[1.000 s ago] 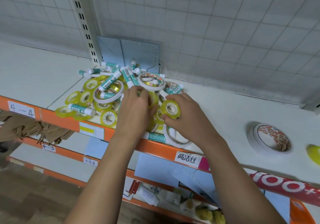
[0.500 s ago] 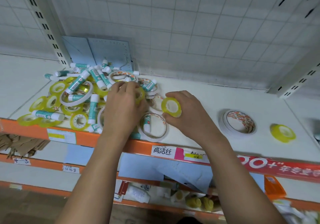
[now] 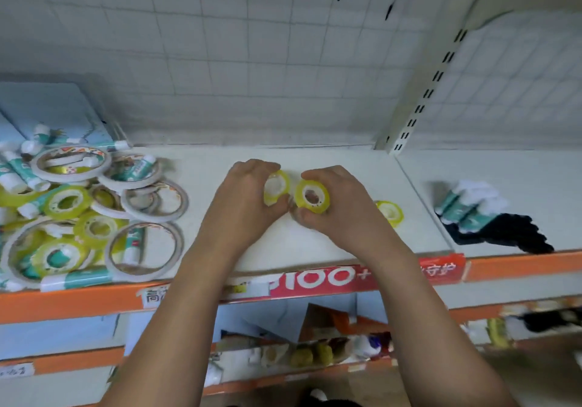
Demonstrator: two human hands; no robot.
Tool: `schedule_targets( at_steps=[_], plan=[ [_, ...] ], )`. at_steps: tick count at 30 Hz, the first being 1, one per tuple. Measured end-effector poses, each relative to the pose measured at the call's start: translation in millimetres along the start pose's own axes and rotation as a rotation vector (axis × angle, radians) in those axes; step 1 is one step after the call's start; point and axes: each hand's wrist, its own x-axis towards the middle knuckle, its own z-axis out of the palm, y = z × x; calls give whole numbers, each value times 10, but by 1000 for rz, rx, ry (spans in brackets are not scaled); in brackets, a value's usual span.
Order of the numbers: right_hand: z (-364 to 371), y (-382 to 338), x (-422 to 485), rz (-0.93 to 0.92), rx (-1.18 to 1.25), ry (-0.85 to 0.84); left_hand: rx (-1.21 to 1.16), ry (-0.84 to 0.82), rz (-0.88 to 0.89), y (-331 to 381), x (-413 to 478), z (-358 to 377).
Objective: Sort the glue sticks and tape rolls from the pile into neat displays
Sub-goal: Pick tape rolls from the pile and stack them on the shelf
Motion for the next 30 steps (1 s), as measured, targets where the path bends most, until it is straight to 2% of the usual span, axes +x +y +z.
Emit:
schedule_targets(
  at_steps=[7, 13, 25, 30],
  plan=[
    [-488, 726, -131, 100, -66, -22, -46, -83, 67, 582, 251, 600],
    [-658, 1162, -196, 139, -103, -94, -54, -153, 56, 867, 354, 948],
    [-607, 1467, -132, 68, -55, -218, -34, -125, 11, 1076, 415, 1143],
    [-757, 1593, -169, 126, -7, -249, -22, -204, 25, 1211, 448, 1270]
  ],
)
